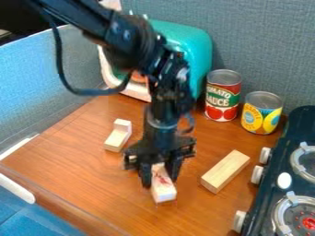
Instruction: Put the rectangle block with the red stain on top of the plain rectangle block
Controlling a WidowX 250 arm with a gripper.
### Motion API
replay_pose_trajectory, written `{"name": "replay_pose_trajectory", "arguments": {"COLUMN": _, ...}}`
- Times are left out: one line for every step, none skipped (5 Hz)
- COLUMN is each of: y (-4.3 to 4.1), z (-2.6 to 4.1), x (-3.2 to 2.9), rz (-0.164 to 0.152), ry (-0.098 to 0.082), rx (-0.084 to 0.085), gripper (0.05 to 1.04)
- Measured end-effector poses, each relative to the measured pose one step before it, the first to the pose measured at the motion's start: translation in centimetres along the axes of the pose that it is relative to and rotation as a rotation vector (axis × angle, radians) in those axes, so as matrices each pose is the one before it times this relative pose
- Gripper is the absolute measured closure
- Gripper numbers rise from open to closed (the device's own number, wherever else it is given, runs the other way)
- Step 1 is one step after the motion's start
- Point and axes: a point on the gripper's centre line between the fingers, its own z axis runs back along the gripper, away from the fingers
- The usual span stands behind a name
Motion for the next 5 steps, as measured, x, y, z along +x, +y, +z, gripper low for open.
{"name": "replay_pose_trajectory", "arguments": {"y": 0.025, "z": 1.442, "x": 0.692, "rz": -0.1834, "ry": -0.0186, "rx": 0.0067, "gripper": 0.528}}
{"name": "replay_pose_trajectory", "arguments": {"y": 0.073, "z": -0.279, "x": 3.241, "rz": -0.2465, "ry": 0.0822, "rx": -0.046, "gripper": 0.528}}
{"name": "replay_pose_trajectory", "arguments": {"y": 1.001, "z": -1.786, "x": 2.513, "rz": -0.2523, "ry": 0.0991, "rx": 0.0454, "gripper": 0.528}}
{"name": "replay_pose_trajectory", "arguments": {"y": 0.873, "z": -0.875, "x": 1.813, "rz": -0.2734, "ry": 0.0745, "rx": 0.0086, "gripper": 0.528}}
{"name": "replay_pose_trajectory", "arguments": {"y": 1.339, "z": -0.115, "x": 0.182, "rz": -0.1183, "ry": -0.0257, "rx": -0.0029, "gripper": 0.528}}
